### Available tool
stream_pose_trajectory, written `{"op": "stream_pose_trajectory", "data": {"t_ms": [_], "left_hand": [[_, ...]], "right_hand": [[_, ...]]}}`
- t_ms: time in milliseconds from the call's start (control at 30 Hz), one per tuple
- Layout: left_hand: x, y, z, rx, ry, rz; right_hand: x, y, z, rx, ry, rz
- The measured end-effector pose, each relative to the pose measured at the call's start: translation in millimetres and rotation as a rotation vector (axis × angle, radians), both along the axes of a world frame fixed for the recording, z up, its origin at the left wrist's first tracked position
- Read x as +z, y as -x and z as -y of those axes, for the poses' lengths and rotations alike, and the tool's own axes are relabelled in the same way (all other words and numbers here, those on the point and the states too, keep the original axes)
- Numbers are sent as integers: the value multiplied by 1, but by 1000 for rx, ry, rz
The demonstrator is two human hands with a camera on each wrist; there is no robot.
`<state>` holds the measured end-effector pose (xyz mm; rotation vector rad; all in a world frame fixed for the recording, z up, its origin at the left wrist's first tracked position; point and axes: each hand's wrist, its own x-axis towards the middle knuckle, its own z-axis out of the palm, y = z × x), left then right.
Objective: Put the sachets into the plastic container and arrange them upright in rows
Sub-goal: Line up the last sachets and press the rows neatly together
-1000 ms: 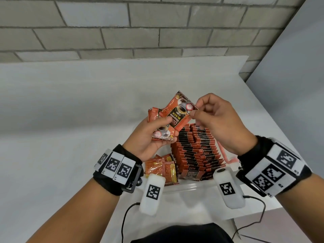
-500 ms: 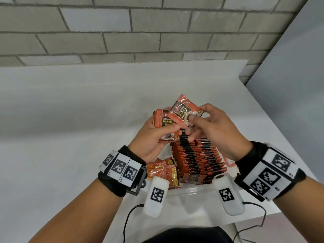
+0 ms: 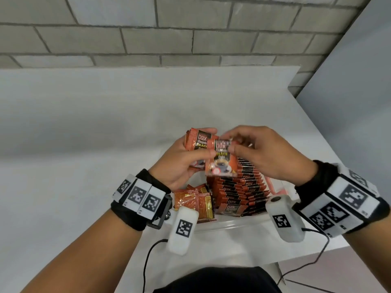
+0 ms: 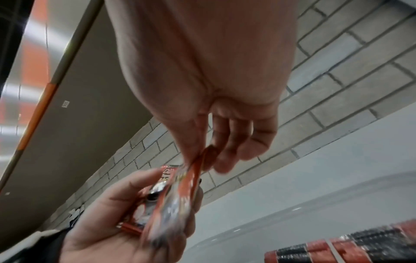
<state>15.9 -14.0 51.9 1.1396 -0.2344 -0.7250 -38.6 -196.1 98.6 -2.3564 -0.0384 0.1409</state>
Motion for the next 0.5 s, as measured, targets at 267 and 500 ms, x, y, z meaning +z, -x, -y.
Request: {"op": "stream_pose_trajectory", "data": {"t_ms": [267, 500], "left_hand": [[-1, -18, -9, 152, 85, -96], [-2, -10, -5, 116, 129, -134]], "right_hand": [[-35, 46, 4, 194, 204, -216], [-55, 51, 5, 242, 469, -119]]}}
